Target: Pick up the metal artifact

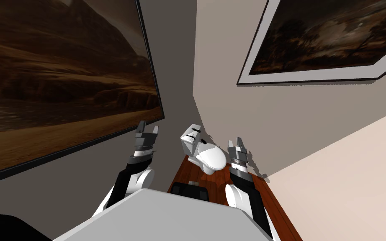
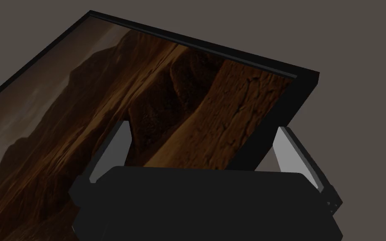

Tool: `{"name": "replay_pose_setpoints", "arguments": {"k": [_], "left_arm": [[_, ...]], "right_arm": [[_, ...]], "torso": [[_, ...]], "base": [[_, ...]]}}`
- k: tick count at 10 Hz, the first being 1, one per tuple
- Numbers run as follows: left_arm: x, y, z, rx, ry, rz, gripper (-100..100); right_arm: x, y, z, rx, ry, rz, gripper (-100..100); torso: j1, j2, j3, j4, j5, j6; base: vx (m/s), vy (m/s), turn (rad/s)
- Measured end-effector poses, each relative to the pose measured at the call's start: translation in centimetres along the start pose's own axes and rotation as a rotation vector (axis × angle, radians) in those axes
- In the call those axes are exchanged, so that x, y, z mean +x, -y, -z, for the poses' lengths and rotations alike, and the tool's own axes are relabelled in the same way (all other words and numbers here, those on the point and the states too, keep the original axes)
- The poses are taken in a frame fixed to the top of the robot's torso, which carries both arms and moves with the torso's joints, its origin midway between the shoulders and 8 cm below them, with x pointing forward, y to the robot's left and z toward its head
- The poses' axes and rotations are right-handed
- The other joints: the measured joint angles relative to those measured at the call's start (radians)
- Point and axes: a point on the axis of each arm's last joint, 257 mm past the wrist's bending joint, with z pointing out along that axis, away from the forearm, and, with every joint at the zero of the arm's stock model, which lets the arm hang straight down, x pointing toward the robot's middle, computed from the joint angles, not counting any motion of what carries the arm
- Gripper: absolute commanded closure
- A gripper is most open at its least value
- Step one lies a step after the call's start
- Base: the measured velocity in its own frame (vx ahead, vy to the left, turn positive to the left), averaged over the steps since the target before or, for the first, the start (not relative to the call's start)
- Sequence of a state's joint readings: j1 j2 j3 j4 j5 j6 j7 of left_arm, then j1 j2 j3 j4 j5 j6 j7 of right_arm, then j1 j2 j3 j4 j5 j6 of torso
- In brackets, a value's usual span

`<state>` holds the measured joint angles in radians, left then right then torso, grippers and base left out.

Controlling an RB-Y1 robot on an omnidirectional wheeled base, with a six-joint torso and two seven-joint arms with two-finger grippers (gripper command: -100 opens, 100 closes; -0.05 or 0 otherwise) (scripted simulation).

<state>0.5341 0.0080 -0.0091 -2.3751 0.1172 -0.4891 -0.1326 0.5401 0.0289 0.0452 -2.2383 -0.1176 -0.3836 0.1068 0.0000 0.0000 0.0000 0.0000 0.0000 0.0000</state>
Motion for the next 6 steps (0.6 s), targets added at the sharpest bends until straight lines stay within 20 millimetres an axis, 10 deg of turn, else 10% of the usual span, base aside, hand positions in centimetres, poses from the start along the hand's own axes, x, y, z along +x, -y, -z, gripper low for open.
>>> {"name": "replay_pose_setpoints", "arguments": {"k": [6], "left_arm": [[2.1, -2.8, -0.4, -0.092, -0.11, 0.014, -100]], "right_arm": [[0.0, 0.0, 0.0, 0.0, 0.0, 0.0, 0]], "torso": [[0.0, -0.002, -0.001, 0.0, 0.0, 0.0]], "base": [[0.024, 0.003, -0.023]]}}
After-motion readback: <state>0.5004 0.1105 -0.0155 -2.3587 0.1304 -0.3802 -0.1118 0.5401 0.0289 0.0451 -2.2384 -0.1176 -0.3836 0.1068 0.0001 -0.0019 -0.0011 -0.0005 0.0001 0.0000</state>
